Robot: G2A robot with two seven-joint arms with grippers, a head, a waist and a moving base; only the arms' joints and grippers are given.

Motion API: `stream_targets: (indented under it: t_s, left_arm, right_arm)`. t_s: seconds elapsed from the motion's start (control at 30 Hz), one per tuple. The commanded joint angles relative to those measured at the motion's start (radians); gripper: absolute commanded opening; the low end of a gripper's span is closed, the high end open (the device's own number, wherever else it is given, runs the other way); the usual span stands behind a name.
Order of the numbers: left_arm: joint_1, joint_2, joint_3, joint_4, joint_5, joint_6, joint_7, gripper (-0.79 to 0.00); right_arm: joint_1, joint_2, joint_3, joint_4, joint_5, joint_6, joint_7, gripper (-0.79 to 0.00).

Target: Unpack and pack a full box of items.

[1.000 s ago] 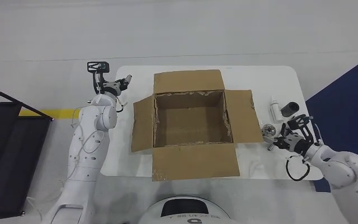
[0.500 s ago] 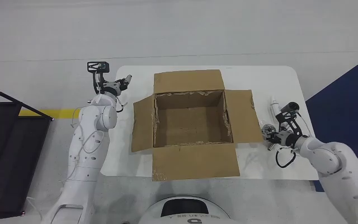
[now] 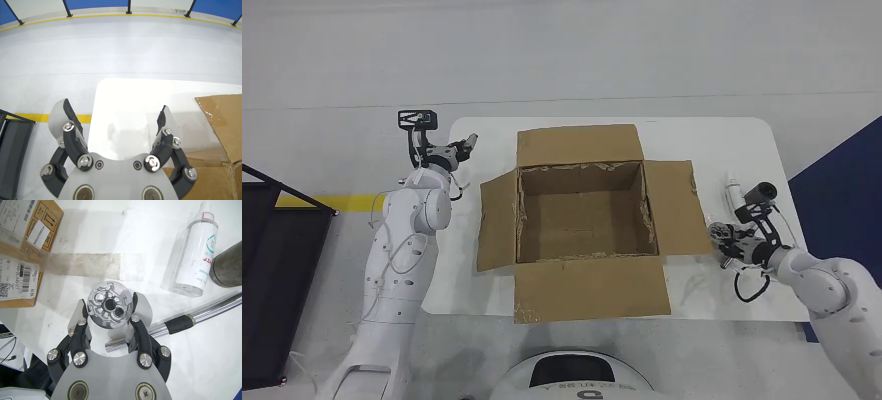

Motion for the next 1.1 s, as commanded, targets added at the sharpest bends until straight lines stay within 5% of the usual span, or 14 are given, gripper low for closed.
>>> stream_targets:
  t_s: [0.0,0.43,0.67,0.83,1.07]
  left_arm:
    - [0.0,0.0,0.0,0.0,0.0,0.0,0.0,0.0]
    - [0.0,0.0,0.0,0.0,0.0,0.0,0.0,0.0]
    - [0.0,0.0,0.0,0.0,0.0,0.0,0.0,0.0]
    - [0.0,0.0,0.0,0.0,0.0,0.0,0.0,0.0]
    - [0.0,0.0,0.0,0.0,0.0,0.0,0.0,0.0]
  right_arm:
    - [-0.019,-0.001,0.014,-0.001,-0.005,-0.019,-0.042,-0.785]
    - [-0.245,-0.023,0.193,-0.068,0.049,-0.04,-0.465,-0.785]
    - [-0.409,-0.043,0.328,-0.222,0.01,-0.221,-0.751,-0.785]
    - [-0.447,-0.049,0.349,-0.423,-0.112,-0.26,-0.703,-0.785]
    - [-0.328,-0.035,0.252,-0.632,-0.138,-0.27,-0.404,-0.785]
